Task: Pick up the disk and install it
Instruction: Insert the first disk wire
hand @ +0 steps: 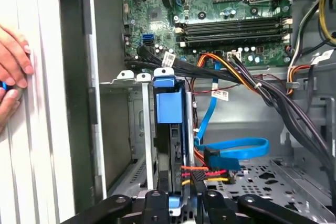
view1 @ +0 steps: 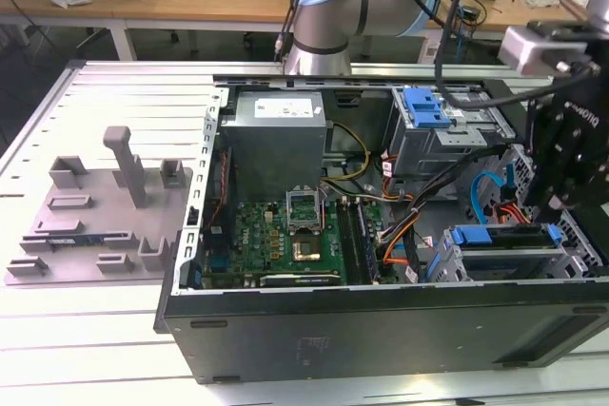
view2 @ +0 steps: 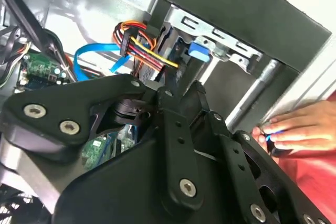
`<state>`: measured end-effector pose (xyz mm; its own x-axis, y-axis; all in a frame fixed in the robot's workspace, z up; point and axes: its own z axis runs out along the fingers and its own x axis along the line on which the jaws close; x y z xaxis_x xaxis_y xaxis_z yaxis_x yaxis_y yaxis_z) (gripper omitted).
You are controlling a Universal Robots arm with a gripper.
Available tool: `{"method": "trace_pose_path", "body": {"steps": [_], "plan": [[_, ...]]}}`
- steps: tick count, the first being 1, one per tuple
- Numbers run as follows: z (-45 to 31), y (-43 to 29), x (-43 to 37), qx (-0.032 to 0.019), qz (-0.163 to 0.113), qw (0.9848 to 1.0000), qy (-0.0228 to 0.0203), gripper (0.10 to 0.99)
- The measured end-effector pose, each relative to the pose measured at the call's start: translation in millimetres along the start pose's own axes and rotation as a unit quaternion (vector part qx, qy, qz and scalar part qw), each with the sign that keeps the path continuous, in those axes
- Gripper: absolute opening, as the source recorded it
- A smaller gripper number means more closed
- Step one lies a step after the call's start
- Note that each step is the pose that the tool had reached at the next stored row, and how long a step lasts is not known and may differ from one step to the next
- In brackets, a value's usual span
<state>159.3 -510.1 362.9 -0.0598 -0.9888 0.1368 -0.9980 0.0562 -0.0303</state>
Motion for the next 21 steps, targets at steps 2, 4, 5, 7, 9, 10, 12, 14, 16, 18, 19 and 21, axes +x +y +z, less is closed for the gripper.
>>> {"method": "trace_pose_path", "body": {"steps": [2, 4, 5, 7, 9, 10, 12, 14, 16, 18, 19, 21], "plan": [[-10.5, -0.3, 1.3, 0.0000, 0.000, 1.0000, 0.0001, 0.306], [-22.0, -0.6, 2.4, 0.0000, 0.000, 1.0000, 0.0001, 0.286], [-30.6, -0.9, 3.3, 0.0000, 0.000, 1.0000, 0.0000, 0.157], [-31.8, -0.9, 3.2, 0.0001, 0.000, 1.0000, 0.0008, 0.106], [-31.8, -0.9, 3.3, 0.0001, 0.000, 1.0000, 0.0013, 0.106], [-31.7, -0.9, 3.2, 0.0001, 0.000, 1.0000, 0.0013, 0.106], [-31.8, -0.9, 3.2, 0.0001, 0.000, 1.0000, 0.0017, 0.106], [-31.8, -0.9, 3.2, 0.0001, 0.000, 1.0000, 0.0021, 0.106], [-31.7, -0.9, 3.2, 0.0002, 0.000, 1.0000, 0.0024, 0.106], [-31.8, -0.9, 3.2, 0.0002, 0.000, 1.0000, 0.0027, 0.106], [-31.7, -0.9, 3.2, 0.0002, 0.000, 1.0000, 0.0029, 0.106], [-31.8, -0.9, 3.2, 0.0002, 0.000, 1.0000, 0.0033, 0.106]]}}
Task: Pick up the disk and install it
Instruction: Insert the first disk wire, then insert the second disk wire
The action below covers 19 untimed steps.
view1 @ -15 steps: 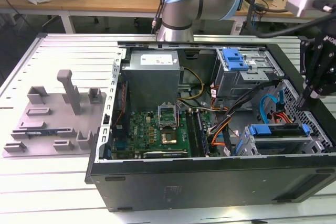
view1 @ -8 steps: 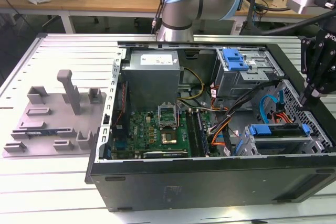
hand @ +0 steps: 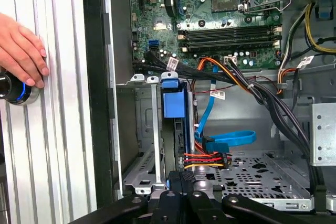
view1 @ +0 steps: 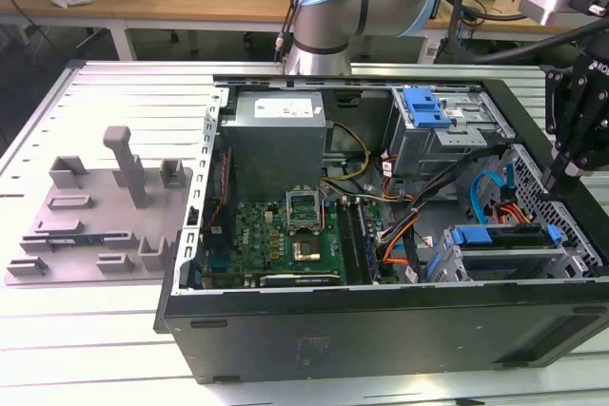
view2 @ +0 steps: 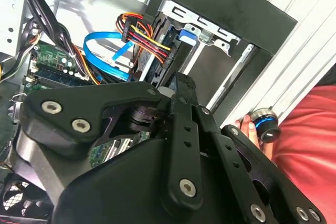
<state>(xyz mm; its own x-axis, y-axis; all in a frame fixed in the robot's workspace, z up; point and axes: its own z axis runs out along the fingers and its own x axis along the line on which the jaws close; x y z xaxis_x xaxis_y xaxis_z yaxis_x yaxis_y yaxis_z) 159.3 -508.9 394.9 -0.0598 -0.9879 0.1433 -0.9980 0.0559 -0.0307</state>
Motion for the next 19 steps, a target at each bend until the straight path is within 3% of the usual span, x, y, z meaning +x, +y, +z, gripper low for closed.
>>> {"method": "trace_pose_path", "body": {"steps": [12, 13, 15, 17, 19], "plan": [[-0.1, 0.0, -1.1, 0.0002, 0.000, 1.0000, 0.0044, 0.106], [-0.9, -0.5, -6.6, 0.0003, 0.000, 0.9999, 0.0125, 0.106], [-2.4, -0.7, -17.2, 0.0007, 0.000, 0.9998, 0.0202, 0.106], [-3.1, -1.8, -33.0, 0.0014, -0.001, 0.9995, 0.0313, 0.106], [1.8, -1.5, -37.1, 0.0024, -0.001, 0.9995, 0.0323, 0.106]]}}
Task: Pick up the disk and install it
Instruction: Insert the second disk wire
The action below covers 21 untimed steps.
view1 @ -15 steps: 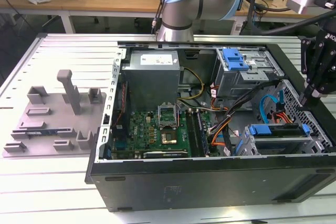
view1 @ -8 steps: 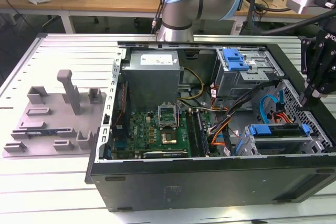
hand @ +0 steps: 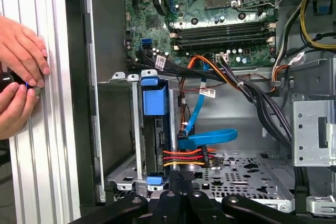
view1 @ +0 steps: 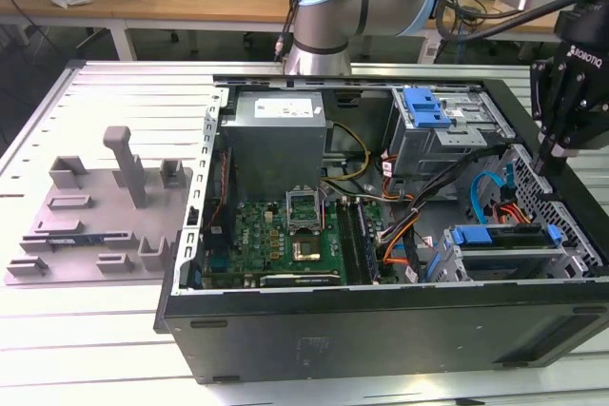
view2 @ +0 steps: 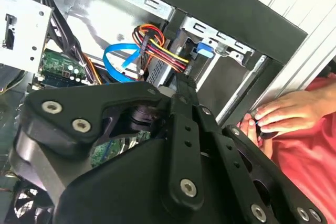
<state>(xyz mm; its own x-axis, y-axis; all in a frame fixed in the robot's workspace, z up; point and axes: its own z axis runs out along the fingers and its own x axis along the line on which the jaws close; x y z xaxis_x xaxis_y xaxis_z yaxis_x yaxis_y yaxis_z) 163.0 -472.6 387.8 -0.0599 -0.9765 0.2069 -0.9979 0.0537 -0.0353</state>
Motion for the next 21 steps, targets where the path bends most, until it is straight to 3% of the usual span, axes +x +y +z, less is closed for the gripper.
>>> {"method": "trace_pose_path", "body": {"steps": [3, 5, 6, 12, 21], "plan": [[2.7, 0.2, -0.6, 0.0010, 0.000, 1.0000, 0.0000, 0.298], [4.2, 0.3, -0.9, 0.0013, 0.000, 1.0000, 0.0000, 0.298], [6.5, 1.0, -1.5, 0.0014, 0.001, 1.0000, 0.0000, 0.361], [15.4, 19.1, -3.7, 0.0033, 0.001, 1.0000, -0.0003, 0.361], [22.0, 26.0, -4.7, 0.0033, 0.001, 1.0000, -0.0002, 0.361]]}}
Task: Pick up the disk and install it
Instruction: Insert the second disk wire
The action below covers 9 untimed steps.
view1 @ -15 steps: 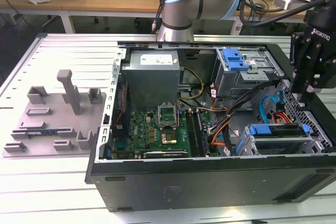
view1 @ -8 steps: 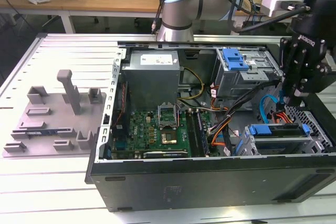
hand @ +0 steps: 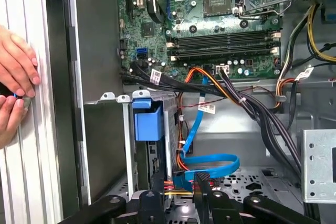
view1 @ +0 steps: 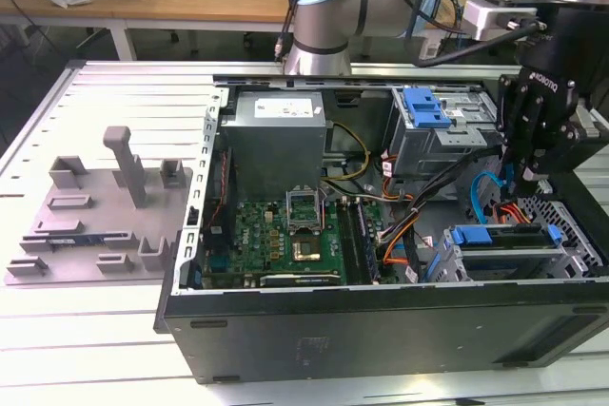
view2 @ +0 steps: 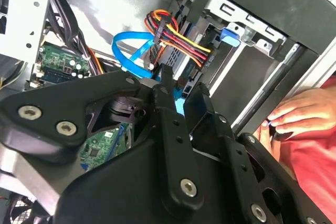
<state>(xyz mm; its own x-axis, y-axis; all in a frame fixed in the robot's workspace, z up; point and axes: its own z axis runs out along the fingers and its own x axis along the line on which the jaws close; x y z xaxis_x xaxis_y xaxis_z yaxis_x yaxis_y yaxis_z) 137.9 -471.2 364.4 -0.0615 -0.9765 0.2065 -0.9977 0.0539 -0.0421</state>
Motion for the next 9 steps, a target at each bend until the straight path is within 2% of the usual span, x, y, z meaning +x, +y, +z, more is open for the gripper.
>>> {"method": "trace_pose_path", "body": {"steps": [1, 2, 4, 5, 9], "plan": [[0.6, 1.8, 0.6, 0.0001, 0.000, 1.0000, -0.0002, 0.361], [0.9, 1.8, 0.5, -0.0001, 0.001, 1.0000, -0.0035, 0.361], [1.6, 1.9, 0.7, -0.0007, 0.001, 0.9999, -0.0132, 0.349], [1.9, 1.9, 1.3, -0.0009, 0.001, 0.9999, -0.0170, 0.275], [3.4, 1.6, 5.5, -0.0016, 0.002, 0.9996, -0.0266, 0.275]]}}
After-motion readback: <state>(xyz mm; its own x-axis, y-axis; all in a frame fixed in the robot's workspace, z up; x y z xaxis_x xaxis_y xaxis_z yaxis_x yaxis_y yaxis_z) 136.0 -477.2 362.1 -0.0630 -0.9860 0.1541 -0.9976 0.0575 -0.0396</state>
